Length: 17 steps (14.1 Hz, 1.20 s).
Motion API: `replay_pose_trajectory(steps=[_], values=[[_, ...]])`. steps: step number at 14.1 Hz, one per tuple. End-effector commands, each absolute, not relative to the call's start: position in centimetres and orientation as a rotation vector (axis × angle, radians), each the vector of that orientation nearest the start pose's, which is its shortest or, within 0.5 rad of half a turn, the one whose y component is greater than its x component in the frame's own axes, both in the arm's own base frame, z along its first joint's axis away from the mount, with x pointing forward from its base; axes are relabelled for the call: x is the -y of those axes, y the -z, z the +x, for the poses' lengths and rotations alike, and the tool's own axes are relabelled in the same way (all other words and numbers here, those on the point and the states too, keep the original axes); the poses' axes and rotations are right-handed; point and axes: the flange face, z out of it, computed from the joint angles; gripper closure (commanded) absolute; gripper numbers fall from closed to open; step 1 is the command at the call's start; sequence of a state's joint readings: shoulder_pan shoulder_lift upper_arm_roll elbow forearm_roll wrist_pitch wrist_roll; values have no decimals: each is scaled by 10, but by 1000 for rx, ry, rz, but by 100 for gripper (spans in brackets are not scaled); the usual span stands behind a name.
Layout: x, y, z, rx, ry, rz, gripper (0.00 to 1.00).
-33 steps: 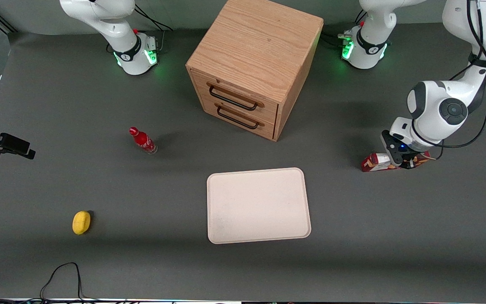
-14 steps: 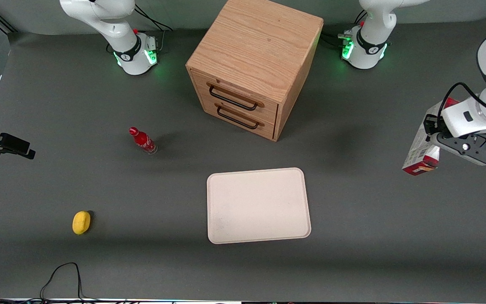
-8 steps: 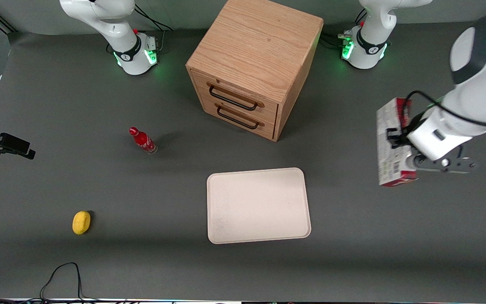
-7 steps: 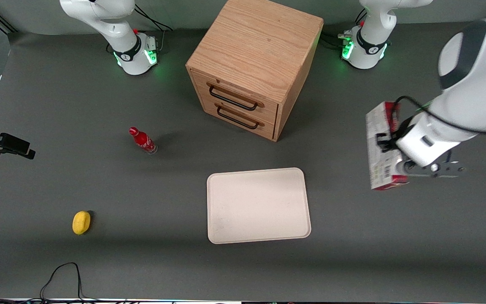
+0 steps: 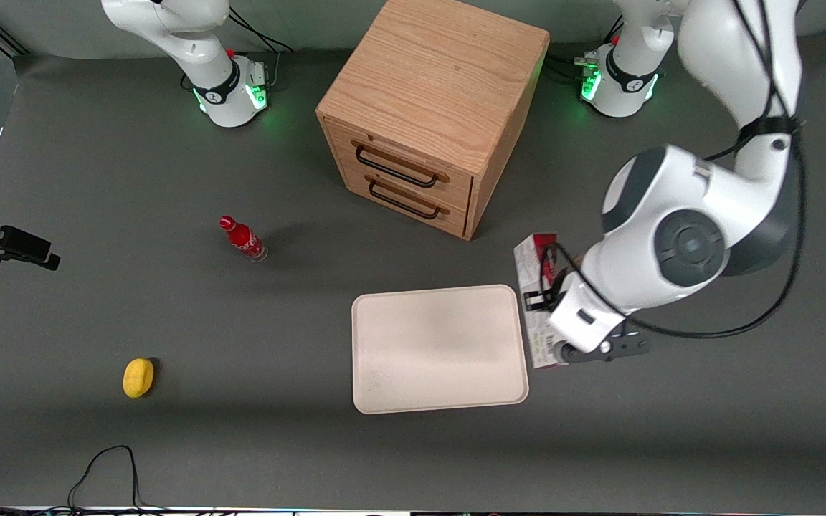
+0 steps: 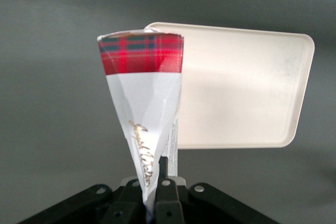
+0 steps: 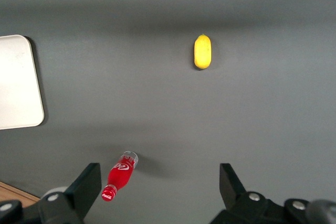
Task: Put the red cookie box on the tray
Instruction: 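Carry the upright box over the white tray with the left gripper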
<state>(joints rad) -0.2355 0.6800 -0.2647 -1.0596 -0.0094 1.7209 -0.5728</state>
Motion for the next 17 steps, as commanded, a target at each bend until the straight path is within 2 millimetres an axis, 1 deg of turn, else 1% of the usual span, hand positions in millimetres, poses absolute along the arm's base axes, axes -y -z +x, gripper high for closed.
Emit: replay_pose_trajectory(steps=[1, 3, 5, 6, 7, 11, 13, 15, 16, 17], values=[[320, -404, 688, 201, -80, -3227, 100], [333, -354, 686, 150, -80, -3117, 100], [337, -323, 687, 172, -54, -3112, 100], [341, -305, 683, 161, -47, -3119, 100], [343, -293, 681, 152, -31, -3130, 100], [348, -260, 674, 165, -20, -3156, 100], [352, -257, 671, 156, -25, -3154, 100], [352, -252, 672, 158, -16, -3159, 100], [352, -251, 673, 159, -9, -3163, 93], [351, -248, 674, 160, -7, -3160, 79]])
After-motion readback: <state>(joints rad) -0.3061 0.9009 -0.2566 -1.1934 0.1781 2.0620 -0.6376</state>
